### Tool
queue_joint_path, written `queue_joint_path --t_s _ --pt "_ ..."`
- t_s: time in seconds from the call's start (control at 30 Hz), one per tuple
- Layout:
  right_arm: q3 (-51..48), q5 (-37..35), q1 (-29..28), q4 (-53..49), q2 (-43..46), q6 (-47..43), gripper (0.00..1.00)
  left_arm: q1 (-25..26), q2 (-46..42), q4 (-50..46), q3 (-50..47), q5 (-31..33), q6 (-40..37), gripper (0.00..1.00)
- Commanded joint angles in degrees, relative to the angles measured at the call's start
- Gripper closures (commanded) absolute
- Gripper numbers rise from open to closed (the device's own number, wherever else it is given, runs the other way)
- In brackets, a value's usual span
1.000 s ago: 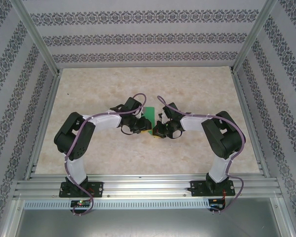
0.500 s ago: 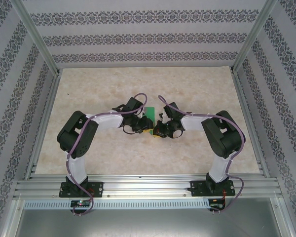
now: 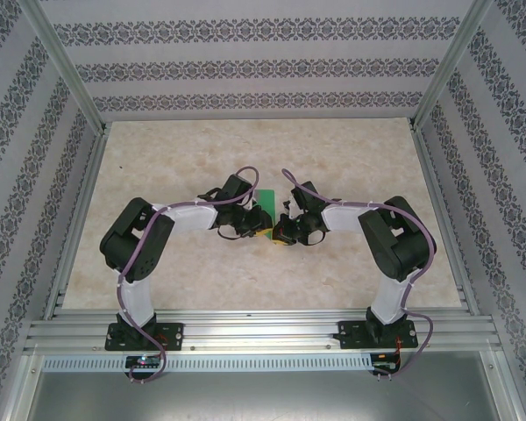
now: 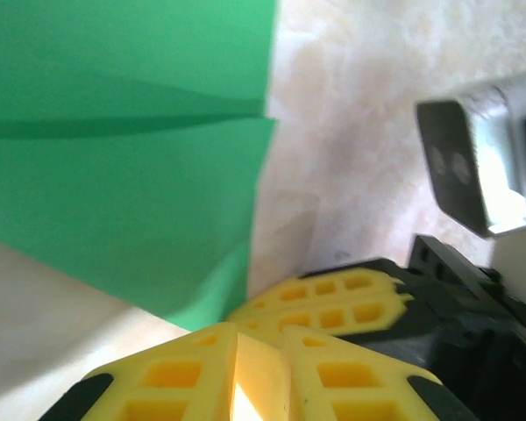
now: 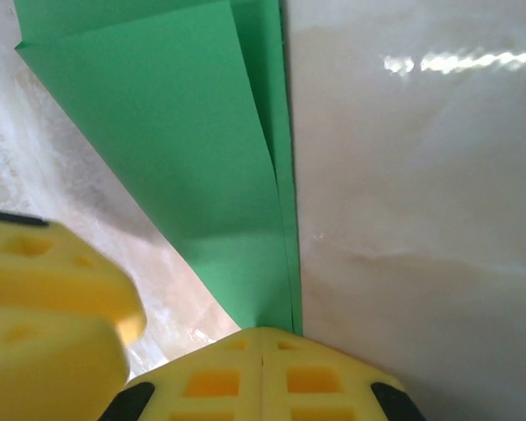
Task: Fold a paper plane with a square sheet of paper (fold left side to right side)
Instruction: Third fold the triangle at the center of the table.
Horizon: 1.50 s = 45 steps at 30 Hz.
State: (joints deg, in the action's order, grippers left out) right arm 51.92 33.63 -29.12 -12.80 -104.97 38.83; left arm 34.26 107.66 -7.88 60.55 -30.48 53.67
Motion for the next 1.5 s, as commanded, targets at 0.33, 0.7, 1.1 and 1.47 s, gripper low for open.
queue_joint_path --t_s 0.33,0.7,1.1,1.47 --pt "-0.8 -4.3 -0.1 -4.1 -3.4 -1.4 0.96 -1.8 -2.2 2.4 -1.5 1.5 0.0 0.92" --pt "-0.6 -4.5 -0.1 -4.7 -3.7 -1.4 0.96 0.5 3.1 1.9 2.9 0.5 -0.6 0.93" --pt "-0.6 -4.8 -0.1 -5.1 -3.6 -1.4 0.96 0.8 6.2 2.9 2.9 0.7 0.3 0.94" --pt "0.2 -7.1 -0.1 -8.0 -4.2 -1.7 0.97 -0.3 6.6 -2.7 1.6 9.6 -5.0 0.94"
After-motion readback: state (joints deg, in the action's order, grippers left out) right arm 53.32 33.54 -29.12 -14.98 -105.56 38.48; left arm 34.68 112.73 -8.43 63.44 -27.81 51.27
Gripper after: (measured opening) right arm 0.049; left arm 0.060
